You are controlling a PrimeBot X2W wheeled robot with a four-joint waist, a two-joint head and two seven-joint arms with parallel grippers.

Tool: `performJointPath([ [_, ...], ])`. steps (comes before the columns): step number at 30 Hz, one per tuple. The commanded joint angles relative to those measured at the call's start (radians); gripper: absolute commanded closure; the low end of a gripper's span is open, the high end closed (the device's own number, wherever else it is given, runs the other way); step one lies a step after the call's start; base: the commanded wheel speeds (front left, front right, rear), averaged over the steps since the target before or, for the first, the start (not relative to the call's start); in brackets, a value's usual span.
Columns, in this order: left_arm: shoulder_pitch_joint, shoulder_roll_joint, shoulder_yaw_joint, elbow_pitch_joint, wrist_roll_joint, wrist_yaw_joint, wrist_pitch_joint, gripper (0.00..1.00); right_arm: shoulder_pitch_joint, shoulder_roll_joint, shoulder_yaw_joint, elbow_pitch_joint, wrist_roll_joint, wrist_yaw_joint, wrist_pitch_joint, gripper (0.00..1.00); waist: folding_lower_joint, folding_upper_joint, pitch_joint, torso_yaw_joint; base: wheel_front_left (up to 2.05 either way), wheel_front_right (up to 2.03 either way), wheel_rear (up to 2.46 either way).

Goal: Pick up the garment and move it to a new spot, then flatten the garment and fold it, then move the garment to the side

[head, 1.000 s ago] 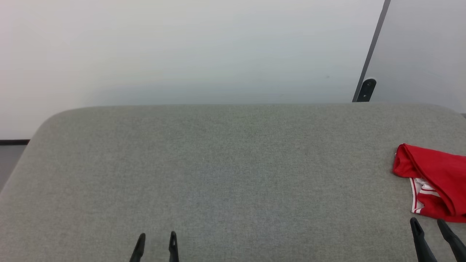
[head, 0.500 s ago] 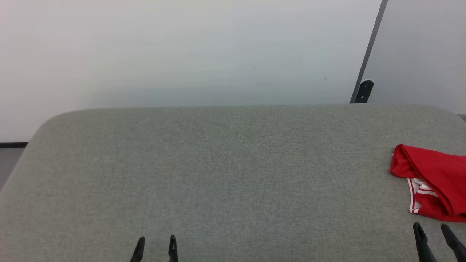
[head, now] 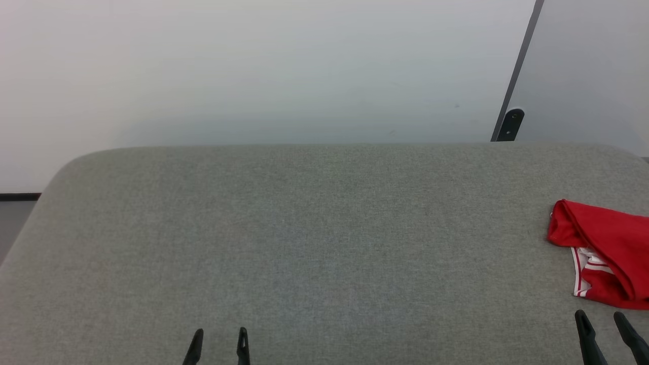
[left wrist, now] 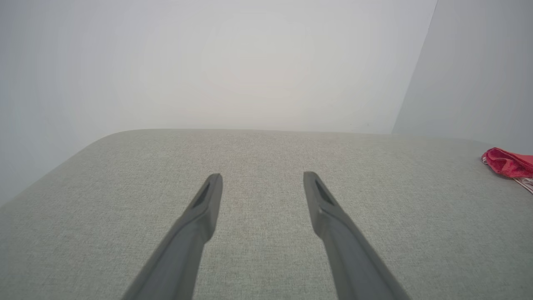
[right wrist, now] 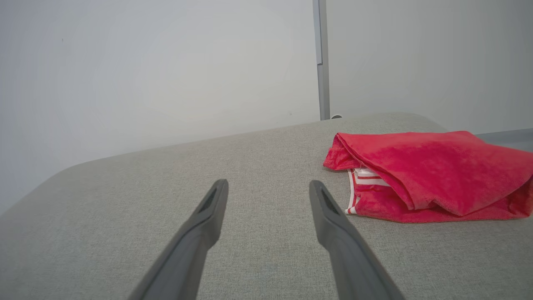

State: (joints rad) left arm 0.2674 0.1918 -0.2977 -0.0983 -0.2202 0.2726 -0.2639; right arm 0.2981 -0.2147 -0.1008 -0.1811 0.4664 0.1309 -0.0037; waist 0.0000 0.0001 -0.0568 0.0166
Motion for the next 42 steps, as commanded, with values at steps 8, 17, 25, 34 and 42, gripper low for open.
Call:
performJointPath([
  [8, -0.002, -0.004, 0.004, -0.005, 0.001, 0.006, 0.0, 0.0, 0.005, 0.001, 0.004, -0.007, 0.006, -0.001, -0.001, 0.0, 0.0, -0.0001, 0.003, 0.002, 0.0, 0.0, 0.0],
  [17, 0.001, -0.004, 0.004, -0.003, -0.005, 0.003, 0.0, 0.0, 0.003, 0.002, 0.007, -0.007, 0.01, -0.001, -0.006, 0.0, 0.0, -0.0001, 0.005, 0.0, 0.0, 0.0, 0.0],
  [25, -0.001, -0.005, 0.003, 0.003, -0.008, 0.007, 0.002, 0.0, 0.001, 0.001, 0.007, -0.011, 0.012, -0.001, -0.007, 0.0, 0.0, -0.0001, 0.006, 0.0, 0.0, 0.0, 0.0],
  [34, -0.005, -0.012, 0.012, 0.038, -0.088, -0.011, 0.014, 1.0, -0.019, 0.022, 0.015, 0.05, 0.071, 0.0, 0.001, 1.0, 0.0, -0.0001, 0.008, 0.0, 0.0, 0.0, 0.0],
  [42, -0.048, -0.017, 0.045, 0.075, -0.244, -0.056, 0.045, 1.0, -0.064, 0.035, 0.014, 0.092, 0.194, 0.0, 0.012, 1.0, 0.0, -0.0001, 0.011, -0.001, 0.0, 0.0, 0.0],
])
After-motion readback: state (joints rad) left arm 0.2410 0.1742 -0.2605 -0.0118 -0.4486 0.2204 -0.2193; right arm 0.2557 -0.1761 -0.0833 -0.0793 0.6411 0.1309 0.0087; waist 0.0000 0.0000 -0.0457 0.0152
